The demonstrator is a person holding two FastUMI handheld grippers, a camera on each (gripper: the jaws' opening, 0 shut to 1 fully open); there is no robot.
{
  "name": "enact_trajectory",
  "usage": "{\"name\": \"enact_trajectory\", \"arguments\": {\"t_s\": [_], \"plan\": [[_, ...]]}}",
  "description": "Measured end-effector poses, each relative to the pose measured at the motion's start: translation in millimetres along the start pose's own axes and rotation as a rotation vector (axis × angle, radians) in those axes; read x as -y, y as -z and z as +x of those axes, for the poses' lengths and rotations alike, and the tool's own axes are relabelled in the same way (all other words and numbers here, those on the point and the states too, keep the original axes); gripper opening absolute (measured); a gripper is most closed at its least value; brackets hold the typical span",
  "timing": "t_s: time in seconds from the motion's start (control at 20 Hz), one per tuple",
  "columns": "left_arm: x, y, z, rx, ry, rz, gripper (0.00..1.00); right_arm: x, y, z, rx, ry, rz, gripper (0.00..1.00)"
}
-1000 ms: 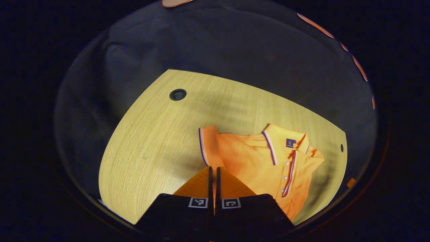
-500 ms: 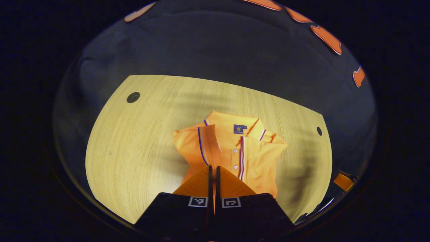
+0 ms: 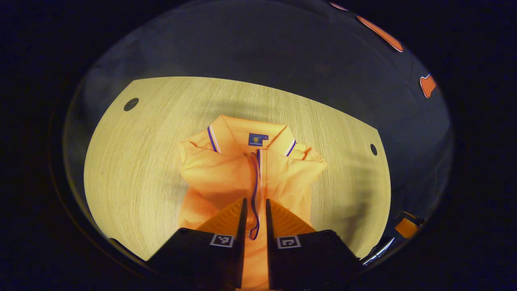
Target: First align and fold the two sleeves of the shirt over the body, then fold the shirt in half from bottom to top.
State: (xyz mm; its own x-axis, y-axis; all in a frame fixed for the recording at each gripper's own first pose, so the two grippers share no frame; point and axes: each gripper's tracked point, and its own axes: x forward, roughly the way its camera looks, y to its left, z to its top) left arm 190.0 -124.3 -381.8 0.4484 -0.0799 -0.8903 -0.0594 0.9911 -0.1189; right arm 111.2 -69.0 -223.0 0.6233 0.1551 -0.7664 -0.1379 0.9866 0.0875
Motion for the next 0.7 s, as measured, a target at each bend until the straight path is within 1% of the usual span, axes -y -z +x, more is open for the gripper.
{"name": "enact_trajectory", "arguments": {"t_s": [0.05,0.1,0.2,0.25,0.45,0.6,0.7], "plan": [[3,4,2,-0.007,0.008,-0.001,0.35,0,2,-1,-0.003,0.004,0.000,0.99],[6,5,1,-0.013,0.020,-0.002,0.48,-1,5,-2,-0.007,0.005,0.001,0.99],[4,10,-4,-0.019,0.028,0.000,1.00,-4,8,0,-0.008,0.006,-0.001,0.99],[2,11,-5,-0.013,0.024,0.004,0.98,-7,10,1,-0.011,0.007,-0.006,0.99],[-13,8,-36,0.054,0.028,0.032,0.99,-26,19,-2,-0.009,0.015,-0.032,0.99],[-35,20,-75,0.104,0.018,0.088,0.99,-41,32,-5,-0.007,0.047,-0.069,0.99],[-52,35,-105,0.142,0.015,0.096,0.99,-51,45,-11,-0.004,0.074,-0.084,0.99]]}}
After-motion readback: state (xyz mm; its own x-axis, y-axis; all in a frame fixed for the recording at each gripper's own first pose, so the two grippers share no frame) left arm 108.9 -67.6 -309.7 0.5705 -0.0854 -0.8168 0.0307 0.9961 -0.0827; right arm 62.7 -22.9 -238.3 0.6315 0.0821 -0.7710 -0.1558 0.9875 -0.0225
